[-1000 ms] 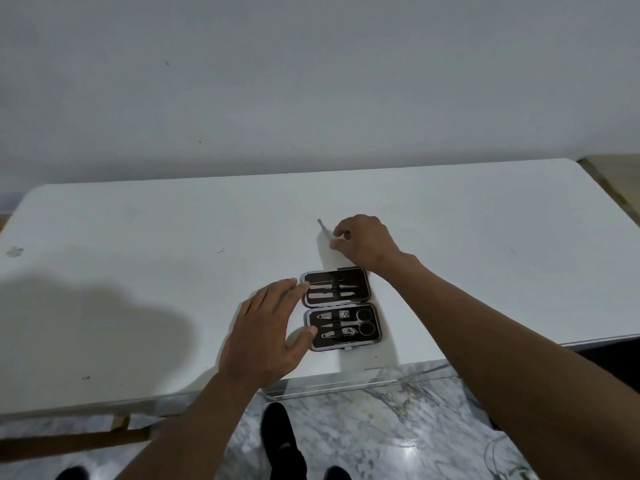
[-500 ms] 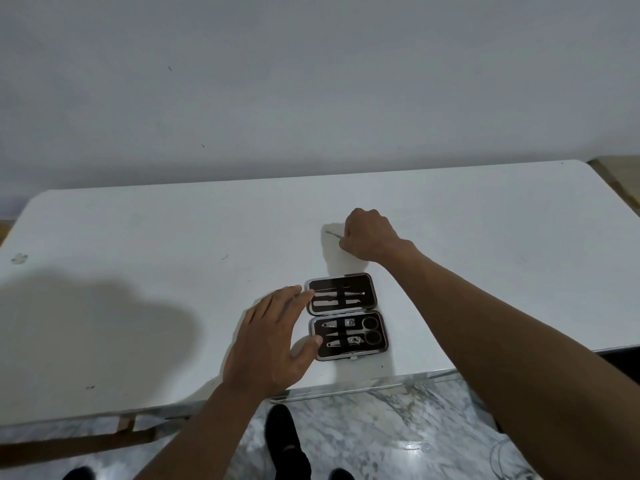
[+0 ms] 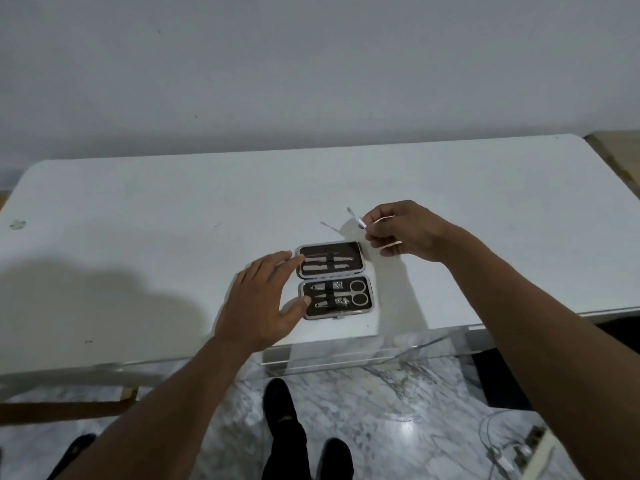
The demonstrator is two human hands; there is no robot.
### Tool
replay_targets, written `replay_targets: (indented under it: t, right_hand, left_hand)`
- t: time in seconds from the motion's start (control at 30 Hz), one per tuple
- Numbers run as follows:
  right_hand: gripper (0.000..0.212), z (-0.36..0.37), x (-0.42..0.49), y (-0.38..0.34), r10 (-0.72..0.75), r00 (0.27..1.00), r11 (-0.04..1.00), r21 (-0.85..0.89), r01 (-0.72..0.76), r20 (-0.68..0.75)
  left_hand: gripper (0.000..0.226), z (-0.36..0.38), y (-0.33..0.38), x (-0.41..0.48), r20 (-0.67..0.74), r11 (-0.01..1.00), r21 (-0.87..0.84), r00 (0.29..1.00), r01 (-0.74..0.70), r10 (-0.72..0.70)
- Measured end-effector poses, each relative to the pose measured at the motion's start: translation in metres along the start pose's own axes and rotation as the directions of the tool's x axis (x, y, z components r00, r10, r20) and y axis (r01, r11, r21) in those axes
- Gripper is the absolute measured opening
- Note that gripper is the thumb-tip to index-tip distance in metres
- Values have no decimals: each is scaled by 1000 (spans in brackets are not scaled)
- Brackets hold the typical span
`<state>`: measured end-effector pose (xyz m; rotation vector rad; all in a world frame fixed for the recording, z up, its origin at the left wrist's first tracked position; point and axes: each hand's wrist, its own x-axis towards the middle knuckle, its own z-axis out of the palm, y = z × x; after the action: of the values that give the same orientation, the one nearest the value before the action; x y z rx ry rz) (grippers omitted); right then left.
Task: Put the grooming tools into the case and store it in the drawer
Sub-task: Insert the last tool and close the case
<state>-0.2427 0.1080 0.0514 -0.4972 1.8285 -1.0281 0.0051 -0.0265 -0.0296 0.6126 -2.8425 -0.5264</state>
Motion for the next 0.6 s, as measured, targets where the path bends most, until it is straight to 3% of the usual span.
replay_targets:
  t: [0.23, 0.4, 0.6]
  right_hand:
    - [13, 8, -17, 11, -22, 997, 974, 223, 37, -71]
    - [52, 14, -19, 12, -24, 994, 959, 278, 52, -103]
    - [27, 26, -10, 11, -43, 969, 970, 221, 99, -243]
  left_hand:
    - [67, 2, 1, 0, 16, 1000, 11, 1000, 8, -8]
    - [67, 2, 0, 0, 11, 1000, 22, 1000, 12, -12]
    - [67, 2, 0, 1, 10, 1000, 19, 1000, 13, -13]
